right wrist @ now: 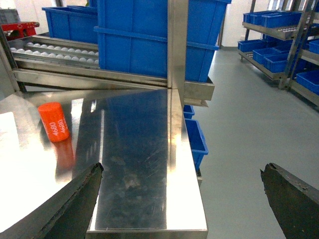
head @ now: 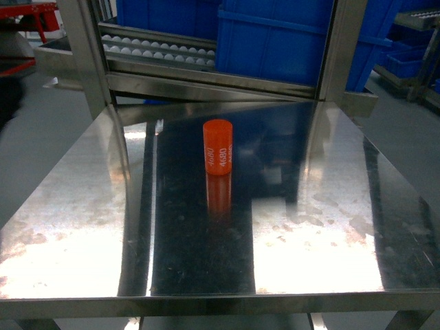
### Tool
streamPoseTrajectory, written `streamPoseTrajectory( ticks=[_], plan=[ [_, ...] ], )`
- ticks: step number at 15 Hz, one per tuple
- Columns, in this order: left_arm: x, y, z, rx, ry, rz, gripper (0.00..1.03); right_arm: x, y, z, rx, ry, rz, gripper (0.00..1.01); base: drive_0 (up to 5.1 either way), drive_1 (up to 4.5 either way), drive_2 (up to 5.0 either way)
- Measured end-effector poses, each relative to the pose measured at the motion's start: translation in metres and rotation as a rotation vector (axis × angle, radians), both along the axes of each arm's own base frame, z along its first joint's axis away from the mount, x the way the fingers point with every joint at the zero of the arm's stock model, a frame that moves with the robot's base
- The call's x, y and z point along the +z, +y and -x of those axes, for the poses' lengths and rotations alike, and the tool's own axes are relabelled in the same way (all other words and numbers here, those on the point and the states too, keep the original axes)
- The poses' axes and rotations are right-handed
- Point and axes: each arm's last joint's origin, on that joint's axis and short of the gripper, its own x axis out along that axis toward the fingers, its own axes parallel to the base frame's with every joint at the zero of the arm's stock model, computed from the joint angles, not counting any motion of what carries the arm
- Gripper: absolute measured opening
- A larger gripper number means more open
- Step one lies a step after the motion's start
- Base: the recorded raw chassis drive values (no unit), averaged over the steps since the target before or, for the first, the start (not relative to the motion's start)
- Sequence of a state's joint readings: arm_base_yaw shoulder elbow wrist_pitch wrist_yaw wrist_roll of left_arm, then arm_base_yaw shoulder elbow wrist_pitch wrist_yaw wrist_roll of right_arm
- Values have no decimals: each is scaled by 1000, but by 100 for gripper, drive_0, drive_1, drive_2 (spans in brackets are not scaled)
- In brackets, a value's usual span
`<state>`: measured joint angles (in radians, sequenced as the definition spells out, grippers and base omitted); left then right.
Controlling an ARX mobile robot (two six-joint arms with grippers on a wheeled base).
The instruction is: Pick capacitor and pack into box
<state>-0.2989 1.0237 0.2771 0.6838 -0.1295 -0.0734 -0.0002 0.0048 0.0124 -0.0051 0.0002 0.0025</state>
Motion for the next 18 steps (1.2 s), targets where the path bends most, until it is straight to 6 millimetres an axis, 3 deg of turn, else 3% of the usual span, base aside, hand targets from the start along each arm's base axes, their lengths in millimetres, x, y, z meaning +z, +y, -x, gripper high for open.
streamPoseTrajectory(
  ticks=[2,5,9,15,18],
  plan=[
    [-9,-35,-54,-62,51,-11,98,0,0,0,0,0,0,98,0,0,0],
    [-48,-76,-114,-101,173,-63,98,0,0,0,0,0,0,98,0,0,0],
    [-73,-102,-168,-113,222,-88,98,0,0,0,0,0,0,98,0,0,0],
    [-101,-125,-245,-145,273,-105,98,0,0,0,0,0,0,98,0,0,0],
    [-120,-133,-266,-142,304,-112,98,0,0,0,0,0,0,98,0,0,0]
  ],
)
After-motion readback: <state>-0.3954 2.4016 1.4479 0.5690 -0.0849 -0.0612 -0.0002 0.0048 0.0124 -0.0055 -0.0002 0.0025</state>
